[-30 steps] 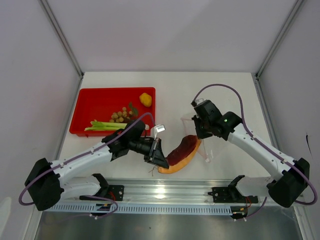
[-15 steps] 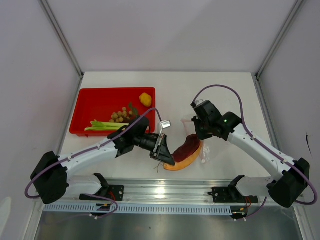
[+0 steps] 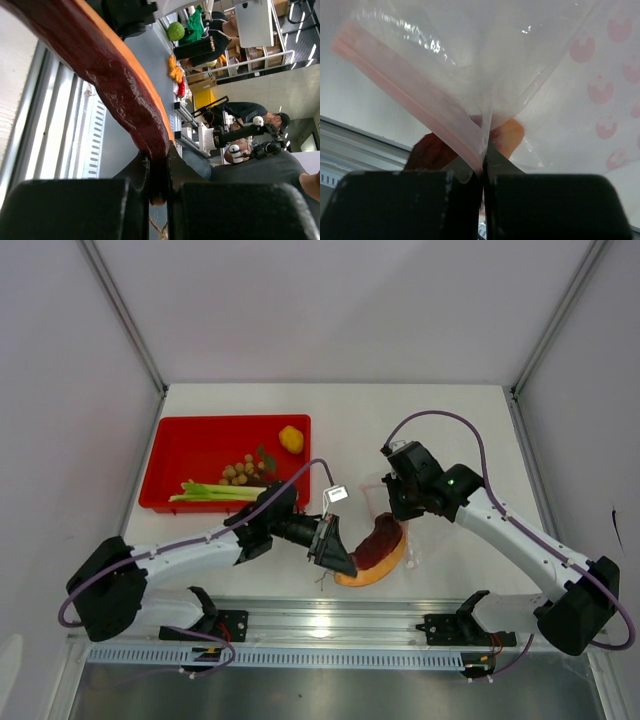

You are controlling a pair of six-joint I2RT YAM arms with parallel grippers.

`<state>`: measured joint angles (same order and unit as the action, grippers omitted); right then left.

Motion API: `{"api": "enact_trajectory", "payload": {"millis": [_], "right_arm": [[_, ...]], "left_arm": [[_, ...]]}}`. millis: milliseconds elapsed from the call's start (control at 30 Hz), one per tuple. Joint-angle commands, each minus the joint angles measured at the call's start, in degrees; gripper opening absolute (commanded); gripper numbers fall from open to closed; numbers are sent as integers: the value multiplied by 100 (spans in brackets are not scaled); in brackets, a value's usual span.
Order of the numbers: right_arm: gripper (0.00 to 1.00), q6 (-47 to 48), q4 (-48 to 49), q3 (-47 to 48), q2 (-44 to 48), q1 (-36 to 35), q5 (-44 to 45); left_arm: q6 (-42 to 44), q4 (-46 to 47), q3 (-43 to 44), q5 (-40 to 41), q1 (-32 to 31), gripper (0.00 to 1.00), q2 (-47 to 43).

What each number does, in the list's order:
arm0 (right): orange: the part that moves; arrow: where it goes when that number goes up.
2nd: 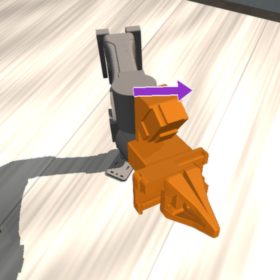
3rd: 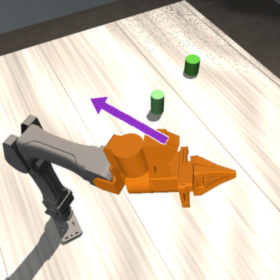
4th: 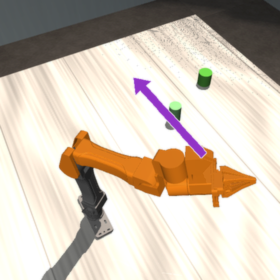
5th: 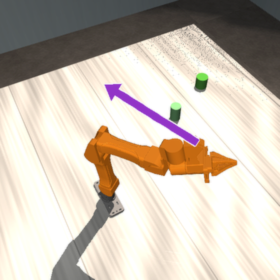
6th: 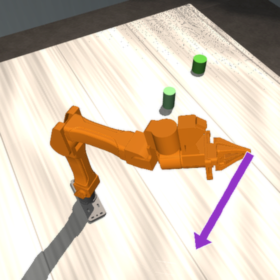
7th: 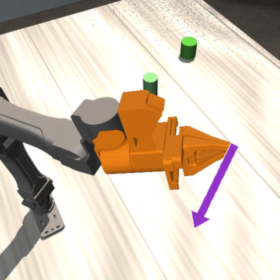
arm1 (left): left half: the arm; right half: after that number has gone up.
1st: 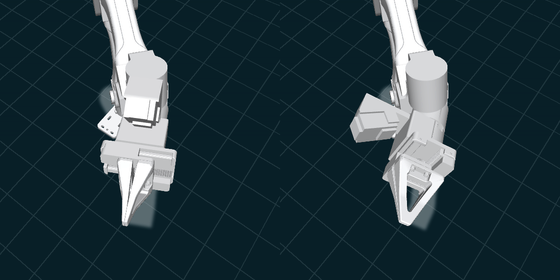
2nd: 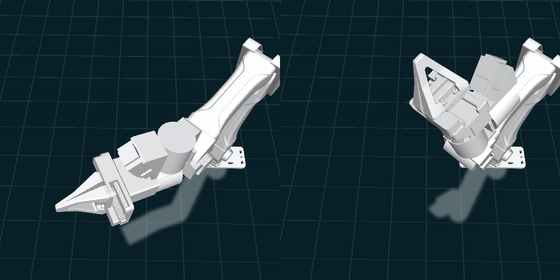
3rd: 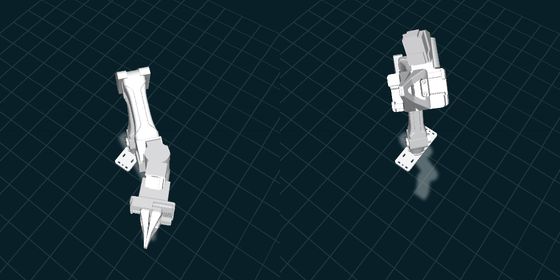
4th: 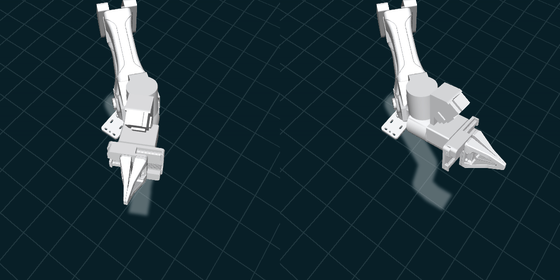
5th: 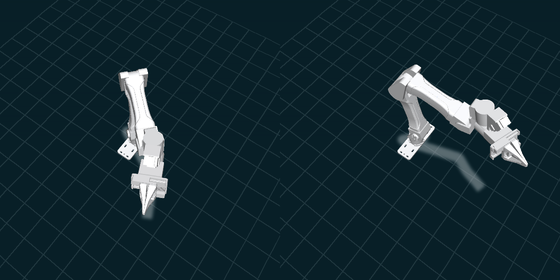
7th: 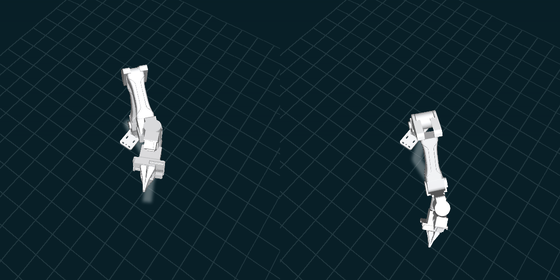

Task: Place the food in the zip-top bag and seal the zipper
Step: Place the fake food in the zipper food storage bag.

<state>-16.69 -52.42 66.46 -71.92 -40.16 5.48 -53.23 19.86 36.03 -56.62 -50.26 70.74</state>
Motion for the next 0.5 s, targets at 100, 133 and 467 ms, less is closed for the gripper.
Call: {"api": "enact_trajectory", "payload": {"millis": [100,133,467], "right_arm": [[0,-115,-48,271,161,-36,-196],[0,-124,-75,280,169,-36,-179],[0,-229,-75,271,161,-36,-222]], "left_arm": [[601,-130,340,308,-45,1,835],[760,-418,387,457,-54,0,888],[-828,2371,-43,336,-28,1,1310]]}}
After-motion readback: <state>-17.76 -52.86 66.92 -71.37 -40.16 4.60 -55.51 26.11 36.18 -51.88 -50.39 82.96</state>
